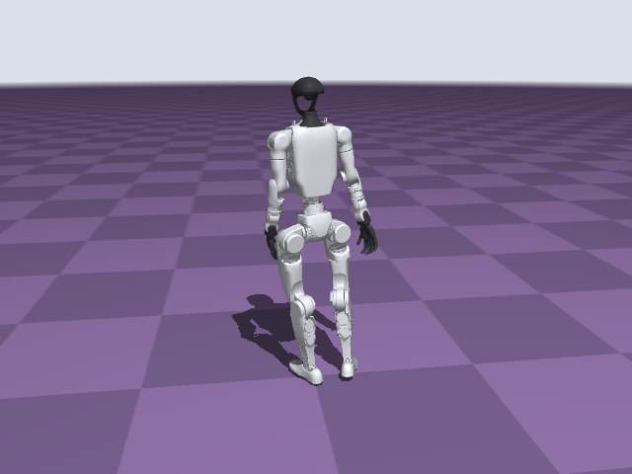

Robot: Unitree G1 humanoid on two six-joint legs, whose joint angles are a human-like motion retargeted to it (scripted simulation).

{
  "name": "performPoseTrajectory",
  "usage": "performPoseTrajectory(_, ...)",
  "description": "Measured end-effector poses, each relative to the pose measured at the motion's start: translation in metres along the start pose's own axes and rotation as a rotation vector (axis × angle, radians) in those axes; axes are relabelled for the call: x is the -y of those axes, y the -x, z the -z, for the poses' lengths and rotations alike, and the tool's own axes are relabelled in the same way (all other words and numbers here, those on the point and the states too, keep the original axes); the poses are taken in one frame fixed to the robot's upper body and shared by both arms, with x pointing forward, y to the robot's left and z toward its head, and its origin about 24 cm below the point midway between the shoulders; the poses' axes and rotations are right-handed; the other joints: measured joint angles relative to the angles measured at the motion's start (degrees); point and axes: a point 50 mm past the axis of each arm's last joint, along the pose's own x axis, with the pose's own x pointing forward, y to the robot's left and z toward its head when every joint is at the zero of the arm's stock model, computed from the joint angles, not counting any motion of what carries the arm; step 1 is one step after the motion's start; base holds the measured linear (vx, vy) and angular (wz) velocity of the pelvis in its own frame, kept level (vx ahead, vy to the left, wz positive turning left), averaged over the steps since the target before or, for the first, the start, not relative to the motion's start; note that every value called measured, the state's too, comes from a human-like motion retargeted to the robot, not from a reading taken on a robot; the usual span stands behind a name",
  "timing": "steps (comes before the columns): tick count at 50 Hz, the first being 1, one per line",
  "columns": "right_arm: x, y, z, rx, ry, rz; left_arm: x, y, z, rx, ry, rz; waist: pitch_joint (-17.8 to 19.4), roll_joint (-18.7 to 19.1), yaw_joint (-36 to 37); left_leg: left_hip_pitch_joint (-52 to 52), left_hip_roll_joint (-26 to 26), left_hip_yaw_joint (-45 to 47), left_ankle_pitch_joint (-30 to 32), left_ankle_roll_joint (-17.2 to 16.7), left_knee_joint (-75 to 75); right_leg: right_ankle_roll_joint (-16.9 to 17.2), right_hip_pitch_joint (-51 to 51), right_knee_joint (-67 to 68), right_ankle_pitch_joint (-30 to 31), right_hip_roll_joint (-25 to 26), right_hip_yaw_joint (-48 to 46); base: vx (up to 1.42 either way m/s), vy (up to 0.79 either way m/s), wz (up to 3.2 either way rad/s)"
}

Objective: In place motions

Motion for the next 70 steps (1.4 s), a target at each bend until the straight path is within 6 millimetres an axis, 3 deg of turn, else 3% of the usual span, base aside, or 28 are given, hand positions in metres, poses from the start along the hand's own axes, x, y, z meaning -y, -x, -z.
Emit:
performPoseTrajectory(5, 0.001, 0.0, -0.001, 0.026, -0.085, -0.008, 0.002, 0.004, 0.025, -0.087, -0.005, -0.015, -0.1, 0.6, -1.3, 0.5, 0.3, 1.1, -0.3, 0.1, -0.2, -0.2, -0.5, 0.3, 0.1, 0.1, 1.3, 0.02, 0.01, -0.25)
performPoseTrajectory(11, -0.005, 0.001, -0.022, 0.101, -0.142, -0.052, 0.015, 0.018, 0.08, -0.308, 0.047, -0.031, 0.0, 1.0, -1.7, 1.2, 0.6, 2.3, -0.6, 0.2, -0.5, -0.4, -1.1, 0.6, 0.0, 0.1, 2.9, 0.01, 0.01, -0.2)
performPoseTrajectory(17, -0.006, 0.004, -0.048, 0.191, -0.046, -0.063, 0.029, 0.043, 0.132, -0.518, 0.129, -0.078, 0.3, 1.5, -1.2, 1.5, 1.0, 3.5, -0.8, 0.0, -0.9, -0.5, -2.0, 1.1, -0.1, 0.1, 4.0, 0.0, 0.0, -0.1)
performPoseTrajectory(23, 0.0, 0.008, -0.071, 0.279, 0.069, -0.027, 0.035, 0.059, 0.158, -0.612, 0.182, -0.103, 0.8, 2.0, -1.1, 1.2, 1.7, 3.8, -0.6, -0.6, -1.0, -0.4, -2.6, 1.4, -0.3, 0.2, 4.1, 0.0, 0.0, 0.0)
performPoseTrajectory(28, 0.004, 0.01, -0.078, 0.307, 0.079, -0.012, 0.029, 0.058, 0.158, -0.602, 0.176, -0.112, 1.1, 2.3, -1.0, 0.7, 2.3, 3.7, -0.4, -1.3, -1.0, -0.1, -2.9, 1.6, -0.9, 0.4, 4.0, -0.04, -0.08, 0.1)
performPoseTrajectory(33, 0.006, 0.01, -0.076, 0.293, 0.049, -0.013, 0.024, 0.048, 0.142, -0.538, 0.176, -0.103, 1.0, 2.6, -1.0, 0.0, 3.4, 3.7, -0.4, -2.6, -1.0, 0.4, -3.7, 1.8, -1.9, 1.0, 4.3, -0.05, -0.13, 0.05)
performPoseTrajectory(41, 0.004, 0.007, -0.064, 0.245, 0.028, -0.016, 0.016, 0.033, 0.113, -0.406, 0.179, -0.088, 0.7, 2.9, -2.1, -0.2, 6.3, 4.6, -1.0, -5.3, -1.4, 2.2, -5.0, 2.3, -5.1, 3.1, 6.5, -0.02, -0.21, -0.06)
performPoseTrajectory(48, 0.003, 0.004, -0.048, 0.192, 0.009, -0.024, 0.003, 0.031, 0.106, -0.358, 0.128, -0.1, 0.8, 1.8, -4.1, 1.0, 8.3, 4.1, -2.8, -5.8, 0.1, 3.8, -4.7, 1.9, -9.1, 5.6, 8.9, 0.02, -0.28, -0.04)
performPoseTrajectory(52, 0.006, 0.003, -0.038, 0.16, -0.014, -0.013, 0.0, 0.033, 0.109, -0.361, 0.101, -0.107, 0.6, -0.2, -3.6, -0.3, 8.0, 4.5, -3.9, -0.7, 5.0, 4.0, -4.7, 1.6, -10.7, 4.7, 10.6, 0.01, -0.23, -0.27)
performPoseTrajectory(55, 0.011, 0.003, -0.035, 0.144, -0.039, 0.005, 0.001, 0.033, 0.11, -0.358, 0.088, -0.12, 0.8, -3.3, -3.5, -5.1, 6.0, 3.3, -6.9, 7.5, 14.7, 4.2, -4.7, 1.6, -11.2, 1.3, 11.4, -0.04, -0.16, -0.16)
performPoseTrajectory(58, 0.019, 0.003, -0.033, 0.136, -0.054, 0.032, 0.003, 0.034, 0.111, -0.352, 0.08, -0.12, 2.2, -3.9, -3.2, -9.9, 3.0, -1.4, -6.7, 9.1, 22.2, 3.6, -4.0, 1.5, -11.3, 0.3, 11.8, -0.05, -0.07, -0.17)
performPoseTrajectory(62, 0.027, 0.004, -0.033, 0.128, -0.062, 0.059, 0.007, 0.035, 0.114, -0.354, 0.066, -0.111, 4.4, -2.5, -1.3, -16.7, -0.6, -4.4, -3.2, 4.6, 22.3, 2.3, -3.2, 1.6, -11.4, 1.5, 12.5, -0.06, -0.03, -0.25)
performPoseTrajectory(65, 0.031, 0.005, -0.035, 0.133, -0.062, 0.064, 0.008, 0.036, 0.116, -0.357, 0.061, -0.112, 7.3, -0.6, 3.1, -20.3, 0.0, -1.4, -1.8, -1.6, 16.6, 1.0, -1.8, 1.7, -11.7, 3.8, 13.5, -0.07, -0.03, -0.86)
performPoseTrajectory(70, 0.033, 0.007, -0.048, 0.165, -0.039, 0.061, 0.015, 0.041, 0.129, -0.397, 0.092, -0.105, 12.7, 2.5, 9.3, -26.7, -1.8, -7.1, -2.1, -12.1, 7.3, -1.3, 2.5, 1.6, -12.0, 7.2, 16.2, -0.03, -0.02, -0.82)
